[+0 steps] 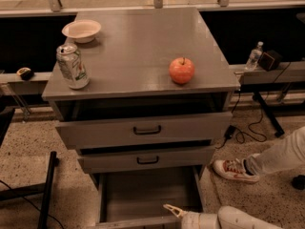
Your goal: Close bottom drawer
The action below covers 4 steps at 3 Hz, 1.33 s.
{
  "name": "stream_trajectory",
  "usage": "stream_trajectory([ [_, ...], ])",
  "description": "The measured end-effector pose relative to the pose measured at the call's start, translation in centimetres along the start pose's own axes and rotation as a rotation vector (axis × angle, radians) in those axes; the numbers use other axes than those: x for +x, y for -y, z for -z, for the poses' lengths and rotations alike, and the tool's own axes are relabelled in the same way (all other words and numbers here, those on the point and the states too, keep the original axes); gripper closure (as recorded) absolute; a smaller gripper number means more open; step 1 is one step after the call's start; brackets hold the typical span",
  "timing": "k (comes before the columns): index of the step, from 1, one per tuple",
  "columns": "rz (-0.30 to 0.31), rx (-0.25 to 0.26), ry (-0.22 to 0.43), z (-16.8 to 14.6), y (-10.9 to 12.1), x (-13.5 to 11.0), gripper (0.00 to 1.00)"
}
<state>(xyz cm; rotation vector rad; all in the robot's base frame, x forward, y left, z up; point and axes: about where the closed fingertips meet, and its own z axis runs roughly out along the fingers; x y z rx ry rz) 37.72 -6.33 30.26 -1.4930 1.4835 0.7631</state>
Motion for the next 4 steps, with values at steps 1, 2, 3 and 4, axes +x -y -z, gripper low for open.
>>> stream_trajectory([
  [1,-0.033,0.034,-0.176,1.3,0.4,4.3,0.50],
  [2,-0.080,0.046,-0.208,1.5,0.0,8.4,0.74],
  [3,-0.085,0.088,-0.196,2.8,-1.1,9.8,0.97],
  [4,-0.109,0.130,-0.183,4.9,-2.3,11.3,1.00],
])
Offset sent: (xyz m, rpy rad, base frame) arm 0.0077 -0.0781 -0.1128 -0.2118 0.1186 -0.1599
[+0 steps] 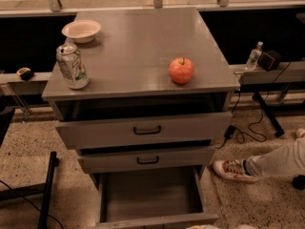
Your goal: Close bottom drawer
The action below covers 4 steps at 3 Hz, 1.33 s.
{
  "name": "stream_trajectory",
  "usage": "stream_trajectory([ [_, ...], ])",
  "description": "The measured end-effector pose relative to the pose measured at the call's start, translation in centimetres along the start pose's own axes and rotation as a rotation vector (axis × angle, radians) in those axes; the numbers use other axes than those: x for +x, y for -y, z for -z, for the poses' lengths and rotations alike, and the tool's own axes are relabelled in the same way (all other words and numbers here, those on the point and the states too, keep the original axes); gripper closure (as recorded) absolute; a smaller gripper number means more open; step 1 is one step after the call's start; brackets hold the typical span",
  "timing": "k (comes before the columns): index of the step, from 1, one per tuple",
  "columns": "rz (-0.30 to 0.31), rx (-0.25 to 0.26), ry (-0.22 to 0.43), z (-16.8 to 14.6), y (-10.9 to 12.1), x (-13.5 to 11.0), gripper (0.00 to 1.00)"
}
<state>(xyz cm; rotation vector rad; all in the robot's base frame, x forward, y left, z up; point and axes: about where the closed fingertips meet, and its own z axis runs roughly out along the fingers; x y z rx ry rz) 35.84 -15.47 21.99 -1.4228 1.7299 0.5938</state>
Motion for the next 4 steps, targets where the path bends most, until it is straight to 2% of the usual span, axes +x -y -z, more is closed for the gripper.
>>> stream_trajectory([
  [1,-0.001,-0.001,0.005,0.0,0.0,0.0,1.00],
  [2,-0.037,0.029,0.000,-1.8,0.2,2.0,1.00],
  [3,-0.066,0.079,0.030,-3.3,0.4,4.3,1.00],
  [4,-0.069,0.127,0.041,-4.7,1.5,5.3,1.00],
])
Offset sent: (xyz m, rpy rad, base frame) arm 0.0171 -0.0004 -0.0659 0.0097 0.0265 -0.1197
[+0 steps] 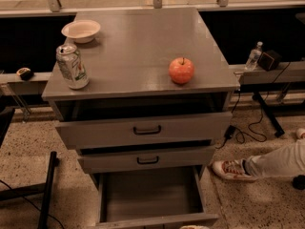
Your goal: Close bottom drawer
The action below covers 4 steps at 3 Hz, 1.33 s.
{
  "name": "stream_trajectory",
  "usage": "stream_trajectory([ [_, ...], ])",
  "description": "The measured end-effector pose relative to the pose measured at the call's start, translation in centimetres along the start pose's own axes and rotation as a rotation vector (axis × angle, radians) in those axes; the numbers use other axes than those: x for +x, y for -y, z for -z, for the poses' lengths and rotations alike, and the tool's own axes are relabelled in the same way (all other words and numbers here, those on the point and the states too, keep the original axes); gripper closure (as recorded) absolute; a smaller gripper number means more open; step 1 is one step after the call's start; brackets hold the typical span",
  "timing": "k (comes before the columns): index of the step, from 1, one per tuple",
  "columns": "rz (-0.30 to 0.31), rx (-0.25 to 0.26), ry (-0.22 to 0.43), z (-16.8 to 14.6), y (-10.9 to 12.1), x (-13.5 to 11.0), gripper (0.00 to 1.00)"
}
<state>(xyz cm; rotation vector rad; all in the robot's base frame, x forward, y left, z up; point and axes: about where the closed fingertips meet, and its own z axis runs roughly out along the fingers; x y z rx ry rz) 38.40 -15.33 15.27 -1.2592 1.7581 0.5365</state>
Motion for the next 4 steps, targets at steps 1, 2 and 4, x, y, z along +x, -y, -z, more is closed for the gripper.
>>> stream_trajectory([
  [1,0.004,0.051,0.004,-1.4,1.9,0.3,1.00],
  [2,0.001,0.094,0.024,-2.6,4.3,0.4,1.00],
  [4,0.094,0.159,0.070,-3.6,8.2,-0.6,1.00],
])
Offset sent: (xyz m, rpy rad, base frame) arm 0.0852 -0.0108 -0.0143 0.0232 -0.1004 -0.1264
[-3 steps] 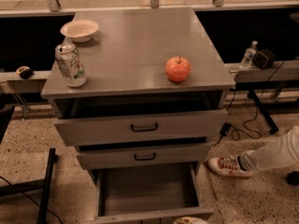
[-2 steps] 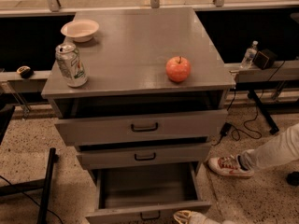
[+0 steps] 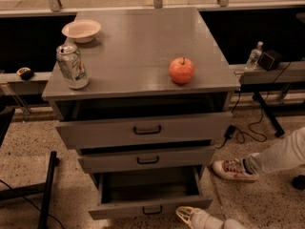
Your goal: Close bottom drawer
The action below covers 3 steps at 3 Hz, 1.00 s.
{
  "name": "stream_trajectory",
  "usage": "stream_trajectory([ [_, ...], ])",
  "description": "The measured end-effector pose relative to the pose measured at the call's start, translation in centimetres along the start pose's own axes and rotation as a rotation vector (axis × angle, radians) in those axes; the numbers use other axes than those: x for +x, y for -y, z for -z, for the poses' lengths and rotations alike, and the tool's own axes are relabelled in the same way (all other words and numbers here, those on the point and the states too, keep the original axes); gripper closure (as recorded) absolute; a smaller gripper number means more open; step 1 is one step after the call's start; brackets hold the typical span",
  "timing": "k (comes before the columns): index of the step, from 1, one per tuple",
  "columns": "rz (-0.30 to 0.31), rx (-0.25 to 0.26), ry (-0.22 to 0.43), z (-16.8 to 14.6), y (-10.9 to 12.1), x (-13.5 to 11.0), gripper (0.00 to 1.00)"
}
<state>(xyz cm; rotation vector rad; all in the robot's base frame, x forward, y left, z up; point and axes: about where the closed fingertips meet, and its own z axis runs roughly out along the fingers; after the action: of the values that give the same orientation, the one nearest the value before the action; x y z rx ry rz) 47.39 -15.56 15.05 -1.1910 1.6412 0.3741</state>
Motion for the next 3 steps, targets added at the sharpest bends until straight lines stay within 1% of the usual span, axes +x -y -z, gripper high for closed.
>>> stream_trajectory([
  [1,0.000,0.000,0.000,0.0,0.0,0.0,1.00],
  [2,0.002,0.030,0.057,-0.9,0.8,-0.5,1.00],
  [3,0.005,0.076,0.078,-1.8,2.0,-0.4,1.00],
])
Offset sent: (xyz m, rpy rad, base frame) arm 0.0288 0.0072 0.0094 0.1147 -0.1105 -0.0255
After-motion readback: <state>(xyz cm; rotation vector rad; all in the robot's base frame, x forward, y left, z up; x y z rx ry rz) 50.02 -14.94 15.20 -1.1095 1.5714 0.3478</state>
